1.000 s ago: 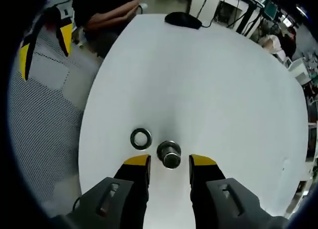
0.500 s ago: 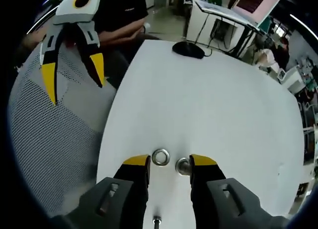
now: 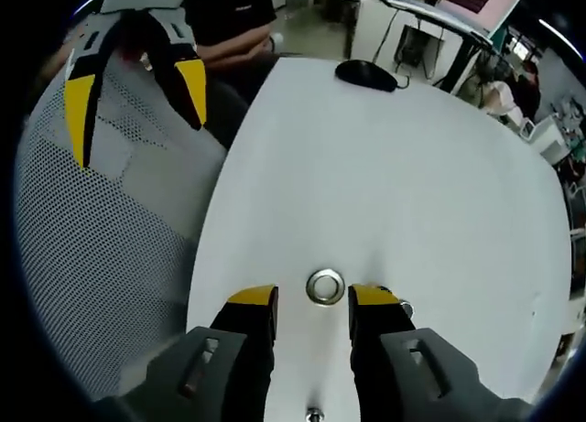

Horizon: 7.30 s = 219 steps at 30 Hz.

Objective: Place the washer onto the threaded stud by aligning its center hole with the stud, sliding it down to the base, and recovering from edge contact or off-axis alignment until the washer reaches the visible bottom stop.

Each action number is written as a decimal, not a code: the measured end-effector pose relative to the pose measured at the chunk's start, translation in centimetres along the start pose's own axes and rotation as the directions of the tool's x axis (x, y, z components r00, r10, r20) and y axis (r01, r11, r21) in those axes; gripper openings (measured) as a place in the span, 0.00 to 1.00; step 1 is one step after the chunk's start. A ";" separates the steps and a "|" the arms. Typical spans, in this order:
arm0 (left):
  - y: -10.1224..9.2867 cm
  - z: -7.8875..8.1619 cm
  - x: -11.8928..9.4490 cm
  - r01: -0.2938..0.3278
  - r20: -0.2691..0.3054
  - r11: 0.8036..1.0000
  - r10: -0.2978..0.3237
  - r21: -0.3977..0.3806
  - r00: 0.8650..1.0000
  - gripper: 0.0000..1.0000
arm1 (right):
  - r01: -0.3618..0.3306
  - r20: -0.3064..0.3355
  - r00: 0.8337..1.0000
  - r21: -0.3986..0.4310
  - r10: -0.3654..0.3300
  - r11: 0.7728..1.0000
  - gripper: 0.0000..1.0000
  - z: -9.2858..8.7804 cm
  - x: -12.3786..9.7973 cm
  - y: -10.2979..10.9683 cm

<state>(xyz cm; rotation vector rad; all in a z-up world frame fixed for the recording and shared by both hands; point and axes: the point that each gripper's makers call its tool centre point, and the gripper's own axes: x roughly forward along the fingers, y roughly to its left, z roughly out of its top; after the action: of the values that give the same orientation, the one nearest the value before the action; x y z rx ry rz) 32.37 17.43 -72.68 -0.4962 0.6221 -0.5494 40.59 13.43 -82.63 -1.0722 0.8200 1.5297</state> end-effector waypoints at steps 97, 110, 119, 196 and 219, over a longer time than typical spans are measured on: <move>0.1 -0.1 0.2 -0.002 -0.013 1.000 0.002 -0.002 1.000 0.38 | -0.001 -0.012 1.000 0.040 0.001 0.999 0.30 -2.3 3.0 0.3; 0.0 -0.1 0.2 -0.001 -0.014 1.000 0.001 -0.003 1.000 0.38 | 0.010 -0.007 1.000 0.089 -0.010 0.996 0.25 -2.3 3.6 -0.4; 0.1 -0.2 0.2 0.000 -0.017 1.000 0.000 -0.003 1.000 0.38 | -0.008 -0.001 1.000 0.107 0.008 0.994 0.23 -2.6 2.7 -0.2; 0.1 -0.4 0.3 -0.002 -0.028 1.000 0.001 -0.007 1.000 0.38 | 0.019 -0.208 0.977 -0.166 -0.054 0.986 0.23 -1.1 -1.4 -6.4; 0.1 -0.4 0.3 -0.004 -0.030 1.000 0.004 -0.010 1.000 0.38 | -0.037 -0.260 0.966 -0.164 -0.007 0.986 0.23 -2.9 1.7 -6.2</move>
<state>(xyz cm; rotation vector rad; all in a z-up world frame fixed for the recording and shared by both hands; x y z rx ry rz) 32.30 17.22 -73.15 -0.4970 0.6546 -0.5508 47.17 12.80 -85.10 -1.4163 0.8902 1.5108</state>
